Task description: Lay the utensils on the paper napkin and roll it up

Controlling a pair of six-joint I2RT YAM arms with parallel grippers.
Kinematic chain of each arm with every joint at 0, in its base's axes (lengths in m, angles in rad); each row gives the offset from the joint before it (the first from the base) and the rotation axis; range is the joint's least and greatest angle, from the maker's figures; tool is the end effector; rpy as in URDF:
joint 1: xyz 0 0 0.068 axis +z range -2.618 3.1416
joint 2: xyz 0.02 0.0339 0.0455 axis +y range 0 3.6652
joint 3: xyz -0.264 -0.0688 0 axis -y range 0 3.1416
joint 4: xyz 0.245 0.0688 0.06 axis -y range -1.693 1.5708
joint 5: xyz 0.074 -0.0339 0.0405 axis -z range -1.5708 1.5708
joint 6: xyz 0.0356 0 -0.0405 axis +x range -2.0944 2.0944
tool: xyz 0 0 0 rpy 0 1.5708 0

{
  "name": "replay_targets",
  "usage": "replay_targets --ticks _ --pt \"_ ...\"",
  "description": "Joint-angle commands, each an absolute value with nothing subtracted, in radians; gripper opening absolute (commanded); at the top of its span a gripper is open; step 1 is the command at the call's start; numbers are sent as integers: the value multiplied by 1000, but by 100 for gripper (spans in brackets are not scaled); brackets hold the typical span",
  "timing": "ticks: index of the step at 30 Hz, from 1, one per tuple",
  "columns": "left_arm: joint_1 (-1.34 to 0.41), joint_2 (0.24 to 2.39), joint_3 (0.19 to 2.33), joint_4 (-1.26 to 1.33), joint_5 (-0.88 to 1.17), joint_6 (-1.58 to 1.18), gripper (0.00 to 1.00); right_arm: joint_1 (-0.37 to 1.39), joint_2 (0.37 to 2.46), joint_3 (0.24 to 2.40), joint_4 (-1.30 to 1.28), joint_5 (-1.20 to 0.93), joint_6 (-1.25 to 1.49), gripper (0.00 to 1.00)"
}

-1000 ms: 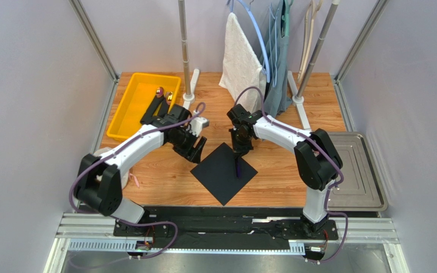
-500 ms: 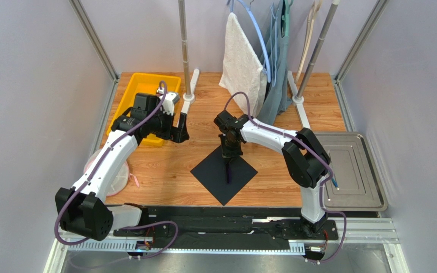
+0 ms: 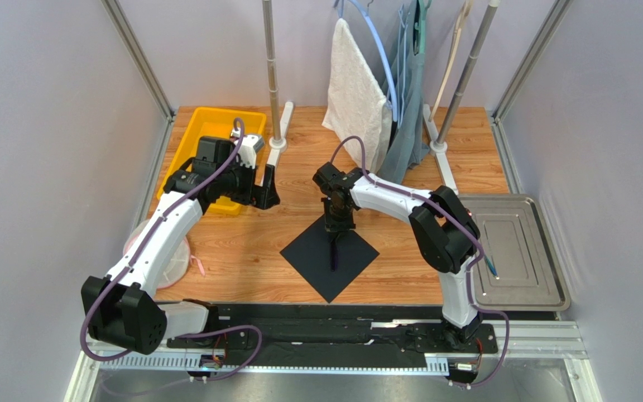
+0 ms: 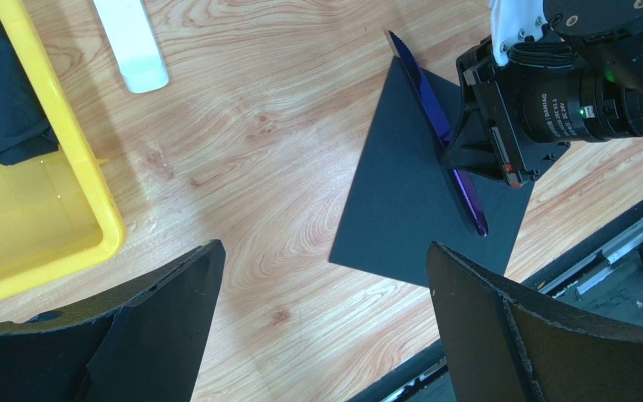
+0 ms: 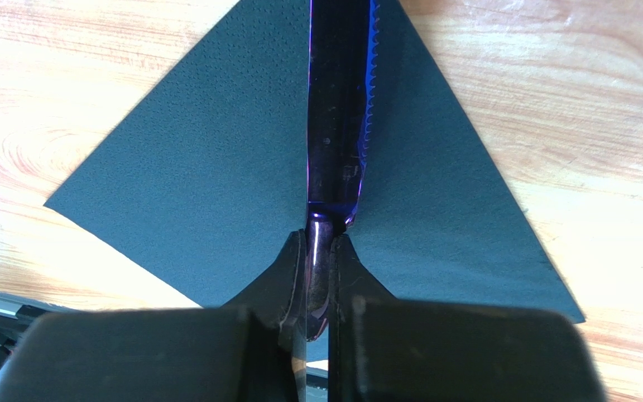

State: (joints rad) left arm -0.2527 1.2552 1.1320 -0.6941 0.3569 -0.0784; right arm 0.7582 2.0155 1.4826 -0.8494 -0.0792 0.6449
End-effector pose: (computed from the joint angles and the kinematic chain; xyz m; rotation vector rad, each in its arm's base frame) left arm 0.2506 -0.0776 0.3156 0.3785 2.3696 -0.5819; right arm 0.2853 0.2741 0.1715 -0.1833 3.0306 0.2771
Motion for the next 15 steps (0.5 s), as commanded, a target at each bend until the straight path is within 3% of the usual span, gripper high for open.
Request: replay_targets --ticks 1,15 --pt "-250 1246 1155 -661 371 -94 99 765 2020 1519 -854 -68 681 0" --pt "-250 1246 1152 -660 370 -94 99 770 2011 1485 -848 -69 704 0"
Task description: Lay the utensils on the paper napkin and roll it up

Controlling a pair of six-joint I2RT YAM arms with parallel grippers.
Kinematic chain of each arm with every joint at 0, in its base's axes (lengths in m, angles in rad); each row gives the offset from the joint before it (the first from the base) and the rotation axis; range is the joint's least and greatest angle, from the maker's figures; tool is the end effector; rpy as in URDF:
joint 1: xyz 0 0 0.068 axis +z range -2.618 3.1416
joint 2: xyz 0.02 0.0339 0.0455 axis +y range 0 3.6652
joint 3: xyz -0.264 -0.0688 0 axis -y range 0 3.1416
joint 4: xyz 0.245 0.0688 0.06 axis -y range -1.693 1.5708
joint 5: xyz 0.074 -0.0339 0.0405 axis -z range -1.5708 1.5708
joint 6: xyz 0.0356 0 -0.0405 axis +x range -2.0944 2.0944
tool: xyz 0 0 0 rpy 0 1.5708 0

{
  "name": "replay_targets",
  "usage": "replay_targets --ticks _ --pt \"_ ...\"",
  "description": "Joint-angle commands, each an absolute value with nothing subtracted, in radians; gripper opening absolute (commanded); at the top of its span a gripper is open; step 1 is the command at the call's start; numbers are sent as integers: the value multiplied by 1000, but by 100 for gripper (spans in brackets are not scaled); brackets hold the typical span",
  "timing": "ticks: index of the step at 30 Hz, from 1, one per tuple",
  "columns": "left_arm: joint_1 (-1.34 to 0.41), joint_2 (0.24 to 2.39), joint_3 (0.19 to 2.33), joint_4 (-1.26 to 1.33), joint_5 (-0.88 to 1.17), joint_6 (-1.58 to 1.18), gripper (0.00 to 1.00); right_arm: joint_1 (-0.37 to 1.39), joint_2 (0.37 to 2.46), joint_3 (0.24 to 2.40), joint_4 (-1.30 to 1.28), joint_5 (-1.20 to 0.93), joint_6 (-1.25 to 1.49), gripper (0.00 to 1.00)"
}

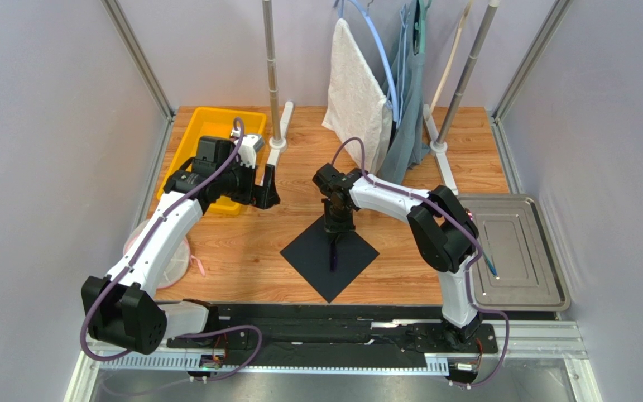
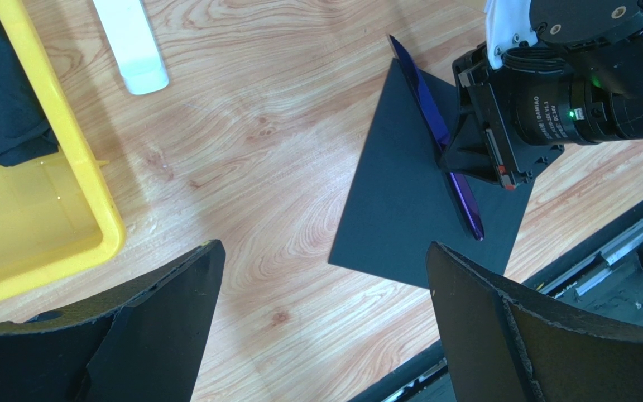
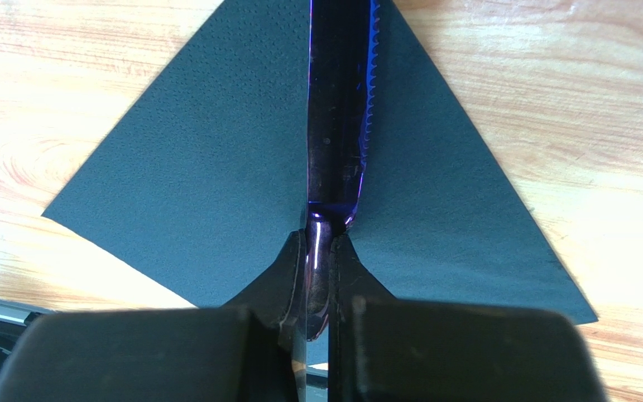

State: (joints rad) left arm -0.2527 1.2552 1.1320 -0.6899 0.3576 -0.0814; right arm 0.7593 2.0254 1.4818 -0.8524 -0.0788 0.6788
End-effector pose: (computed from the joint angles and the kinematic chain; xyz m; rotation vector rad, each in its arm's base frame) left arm 0.2509 -0.0777 0.3159 0.3757 2.3662 -0.5840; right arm 0.2851 0.2744 0.1675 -0.1333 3.0475 0.2665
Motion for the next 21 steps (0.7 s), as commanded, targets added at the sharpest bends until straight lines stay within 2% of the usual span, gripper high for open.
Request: replay_targets --ticks 1,9,14,15,17,19,21 --pt "-250 1246 1152 -660 370 -94 99 770 2006 1477 -847 -69 704 0" --pt "-250 1246 1150 -660 371 -89 99 770 2028 1477 -838 -87 703 0" --pt "-250 1243 1146 -660 370 -89 99 770 2033 1477 -838 -95 703 18" --pt "-250 1241 1146 -660 367 -90 99 770 2033 1477 -838 -97 706 24" --pt "-250 1241 1146 -661 370 -87 99 769 2036 1476 -838 -98 709 25" --pt "-250 1243 1146 -661 368 -87 99 770 2033 1474 -836 -97 713 35" --pt "-250 1241 1146 -661 367 -89 99 769 2026 1477 -838 -97 713 40"
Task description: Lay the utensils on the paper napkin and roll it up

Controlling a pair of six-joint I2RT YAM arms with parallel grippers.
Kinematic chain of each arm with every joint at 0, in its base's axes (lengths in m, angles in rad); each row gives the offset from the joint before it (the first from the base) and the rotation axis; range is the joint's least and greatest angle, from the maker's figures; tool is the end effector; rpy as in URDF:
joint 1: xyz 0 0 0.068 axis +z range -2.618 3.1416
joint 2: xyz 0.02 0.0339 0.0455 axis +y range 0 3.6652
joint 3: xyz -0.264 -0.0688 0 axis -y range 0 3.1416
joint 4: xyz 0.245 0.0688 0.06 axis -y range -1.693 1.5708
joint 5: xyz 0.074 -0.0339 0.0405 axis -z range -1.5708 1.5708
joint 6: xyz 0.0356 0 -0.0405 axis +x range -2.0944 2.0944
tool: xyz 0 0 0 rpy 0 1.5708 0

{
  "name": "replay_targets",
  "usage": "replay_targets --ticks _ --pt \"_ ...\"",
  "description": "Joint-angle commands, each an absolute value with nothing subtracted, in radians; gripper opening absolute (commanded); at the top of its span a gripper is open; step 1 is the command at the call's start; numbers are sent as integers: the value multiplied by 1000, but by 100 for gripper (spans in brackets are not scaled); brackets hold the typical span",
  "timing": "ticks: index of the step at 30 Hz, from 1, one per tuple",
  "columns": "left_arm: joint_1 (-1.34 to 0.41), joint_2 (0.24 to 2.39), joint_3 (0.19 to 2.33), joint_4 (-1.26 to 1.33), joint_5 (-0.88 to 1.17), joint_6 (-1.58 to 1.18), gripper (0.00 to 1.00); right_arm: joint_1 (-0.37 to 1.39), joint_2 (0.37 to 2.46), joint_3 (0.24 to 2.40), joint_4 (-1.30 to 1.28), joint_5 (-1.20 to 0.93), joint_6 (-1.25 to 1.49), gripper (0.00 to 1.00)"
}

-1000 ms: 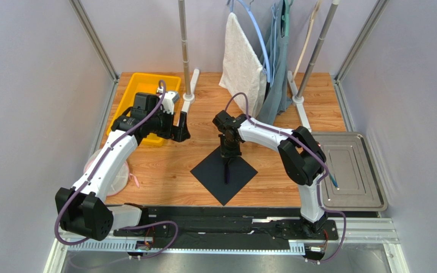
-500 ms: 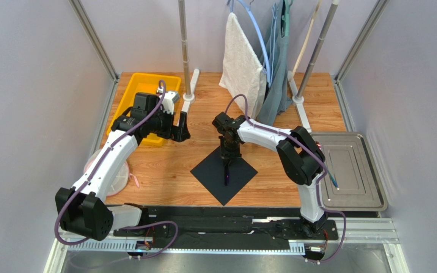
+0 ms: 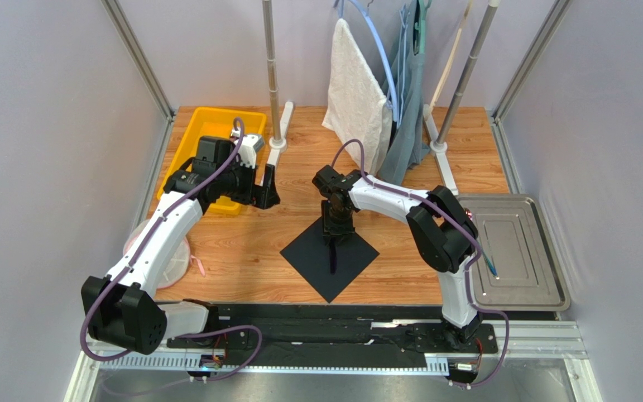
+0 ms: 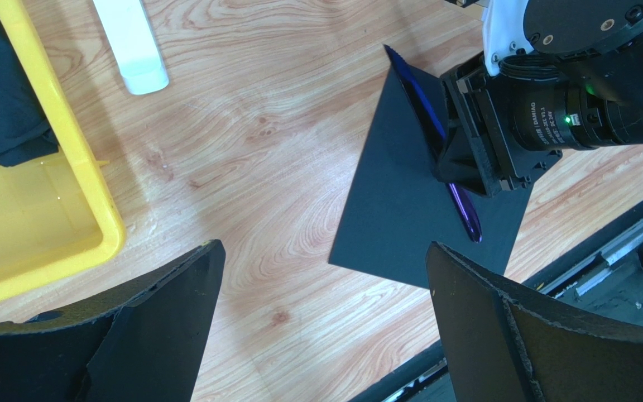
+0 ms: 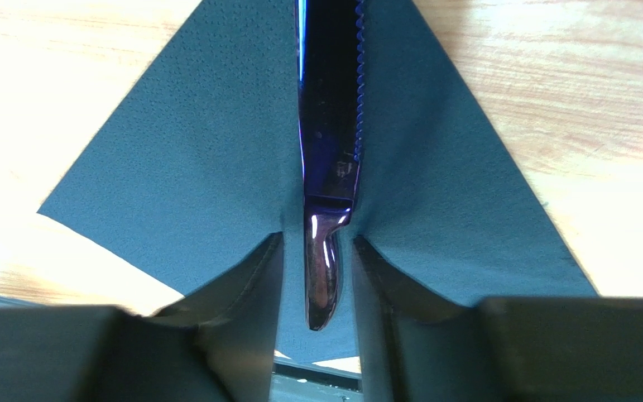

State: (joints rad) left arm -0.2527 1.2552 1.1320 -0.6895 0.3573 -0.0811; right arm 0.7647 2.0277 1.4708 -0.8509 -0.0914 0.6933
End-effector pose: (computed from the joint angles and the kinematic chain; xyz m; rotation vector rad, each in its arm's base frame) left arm 0.2509 -0.0777 0.3159 0.3760 2.3657 -0.5835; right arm 0.2820 0.2751 0.1639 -0.1210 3.0666 0.2717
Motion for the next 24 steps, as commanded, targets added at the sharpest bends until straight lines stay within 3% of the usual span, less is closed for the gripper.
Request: replay_targets --ticks 1,10,22,23,24 --pt "-250 1241 1144 -661 367 -87 99 767 2023 1480 -839 -98 712 41" --pt "-250 1209 1154 -667 377 -68 99 770 1882 1551 -871 -159 569 62" --pt "-250 1051 1120 -678 407 23 99 720 1289 1186 -850 -253 -59 63" --pt "-250 1042 1118 -678 410 31 99 688 1266 1161 -856 -331 -83 64" --pt "-250 1026 1120 -686 407 37 99 651 1243 1111 -857 -369 -95 71"
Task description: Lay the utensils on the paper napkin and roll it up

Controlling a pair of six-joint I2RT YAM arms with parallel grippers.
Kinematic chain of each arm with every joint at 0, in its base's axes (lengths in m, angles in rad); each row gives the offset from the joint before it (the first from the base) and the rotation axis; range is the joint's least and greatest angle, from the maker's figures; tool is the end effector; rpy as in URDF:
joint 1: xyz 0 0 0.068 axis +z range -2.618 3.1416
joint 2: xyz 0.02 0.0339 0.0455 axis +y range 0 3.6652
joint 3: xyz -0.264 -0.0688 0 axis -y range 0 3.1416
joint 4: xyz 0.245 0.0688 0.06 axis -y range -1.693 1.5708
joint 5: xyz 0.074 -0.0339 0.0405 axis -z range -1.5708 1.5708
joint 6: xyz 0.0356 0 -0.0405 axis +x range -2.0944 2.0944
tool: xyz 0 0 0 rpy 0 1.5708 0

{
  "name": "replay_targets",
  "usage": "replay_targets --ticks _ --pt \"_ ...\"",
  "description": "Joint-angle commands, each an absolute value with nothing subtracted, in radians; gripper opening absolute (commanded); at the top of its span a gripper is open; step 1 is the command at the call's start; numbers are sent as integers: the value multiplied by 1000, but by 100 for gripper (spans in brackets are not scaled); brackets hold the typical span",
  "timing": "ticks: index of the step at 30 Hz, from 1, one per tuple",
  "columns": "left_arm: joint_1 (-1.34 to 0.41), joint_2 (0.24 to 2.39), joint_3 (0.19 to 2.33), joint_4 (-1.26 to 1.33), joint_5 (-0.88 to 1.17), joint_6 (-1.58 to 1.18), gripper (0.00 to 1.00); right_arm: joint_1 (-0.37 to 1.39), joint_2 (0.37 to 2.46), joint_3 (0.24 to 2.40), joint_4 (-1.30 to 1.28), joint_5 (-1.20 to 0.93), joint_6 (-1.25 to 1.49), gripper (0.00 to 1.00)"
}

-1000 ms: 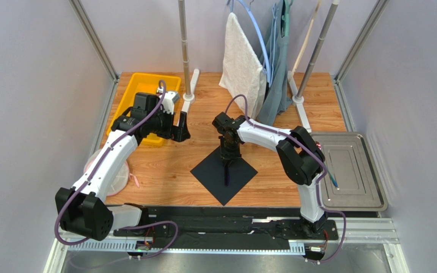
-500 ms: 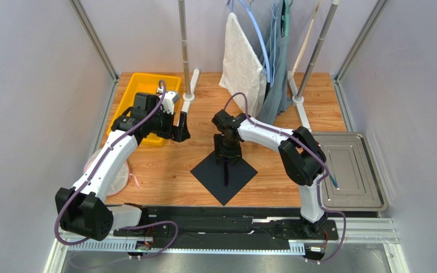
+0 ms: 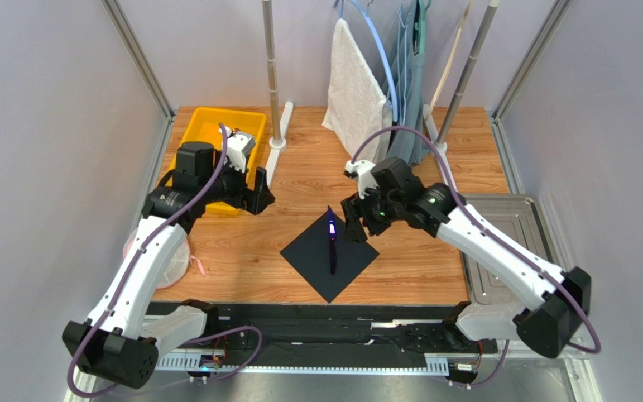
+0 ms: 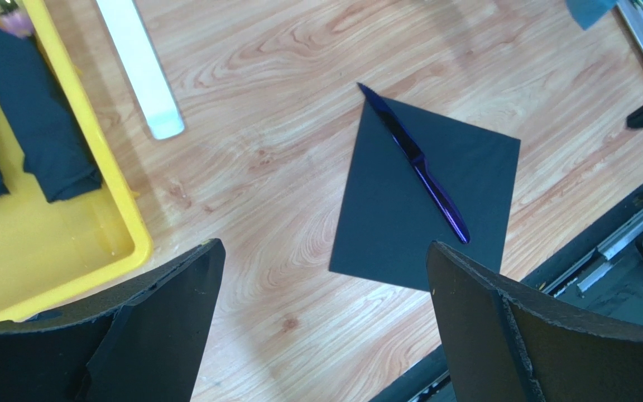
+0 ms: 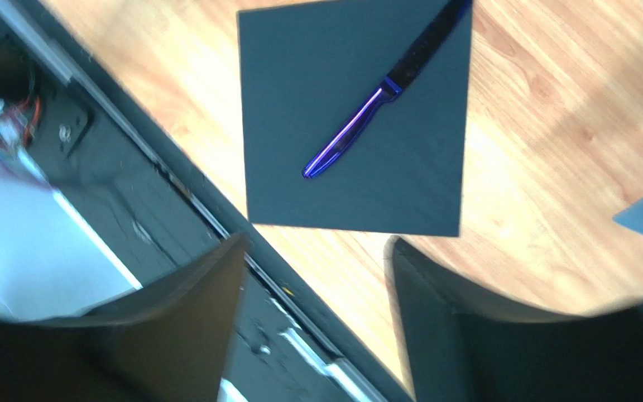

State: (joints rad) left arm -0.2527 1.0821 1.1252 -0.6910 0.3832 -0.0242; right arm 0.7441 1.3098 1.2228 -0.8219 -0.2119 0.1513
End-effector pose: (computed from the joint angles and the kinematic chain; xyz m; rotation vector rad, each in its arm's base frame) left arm 0.2131 -0.0688 0.3525 0.4646 2.1753 -0.5773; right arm 0.1921 0.1871 0.3212 -0.8382 2.4241 0.6270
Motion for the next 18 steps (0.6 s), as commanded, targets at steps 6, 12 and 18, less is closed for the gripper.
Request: replay_targets --ticks 6,12,18 --pt "-250 991 1124 -706 385 52 99 344 1031 1023 -960 -491 -207 83" --pt "-250 996 1130 -692 376 48 99 -108 962 1040 -1009 -419 -279 86" --pt "-250 1017 1160 -695 367 77 99 -326 1247 1109 -1111 -333 -561 67"
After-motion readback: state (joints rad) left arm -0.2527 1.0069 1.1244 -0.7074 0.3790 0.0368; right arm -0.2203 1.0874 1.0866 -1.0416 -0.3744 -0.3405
